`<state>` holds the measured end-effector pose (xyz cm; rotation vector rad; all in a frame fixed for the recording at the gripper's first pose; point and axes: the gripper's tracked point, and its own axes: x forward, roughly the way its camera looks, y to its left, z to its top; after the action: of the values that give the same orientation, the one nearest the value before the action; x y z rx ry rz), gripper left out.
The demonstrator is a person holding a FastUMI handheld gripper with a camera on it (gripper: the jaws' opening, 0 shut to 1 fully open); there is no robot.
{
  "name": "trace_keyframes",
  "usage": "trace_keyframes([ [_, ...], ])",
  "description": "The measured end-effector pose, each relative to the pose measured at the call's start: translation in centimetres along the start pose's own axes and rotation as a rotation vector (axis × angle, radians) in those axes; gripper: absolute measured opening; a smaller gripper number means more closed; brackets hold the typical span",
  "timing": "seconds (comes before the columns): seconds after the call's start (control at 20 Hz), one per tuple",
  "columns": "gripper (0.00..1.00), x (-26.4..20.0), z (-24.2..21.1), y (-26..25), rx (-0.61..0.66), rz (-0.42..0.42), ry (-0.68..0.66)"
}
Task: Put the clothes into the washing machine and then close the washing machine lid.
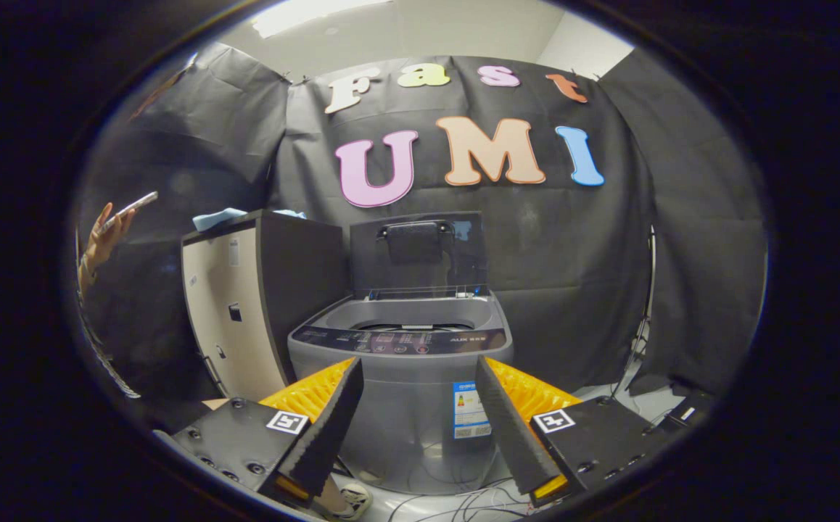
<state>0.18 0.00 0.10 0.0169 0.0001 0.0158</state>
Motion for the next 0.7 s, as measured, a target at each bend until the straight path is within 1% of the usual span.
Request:
trace_keyframes([
  [0.2, 0.97, 0.2, 0.0, -0.4, 0.012, -0.021, 0.001],
  [0.3, 0.97, 0.5, -0.4, -0.5, 0.041, -0.047, 0.035],
  [0.35, 0.97, 0.9, 0.3, 0.0, 0.05, -0.052, 0.033],
  [0.5, 0.97, 2.9, 5.0, 2.6, 0.059, -0.024, -0.032],
  [0.6, 0.96, 4.9, 8.7, 5.6, 0.06, 0.029, -0.068],
  [0.7, 0.96, 7.2, 12.1, 8.3, 0.084, 0.06, -0.068],
])
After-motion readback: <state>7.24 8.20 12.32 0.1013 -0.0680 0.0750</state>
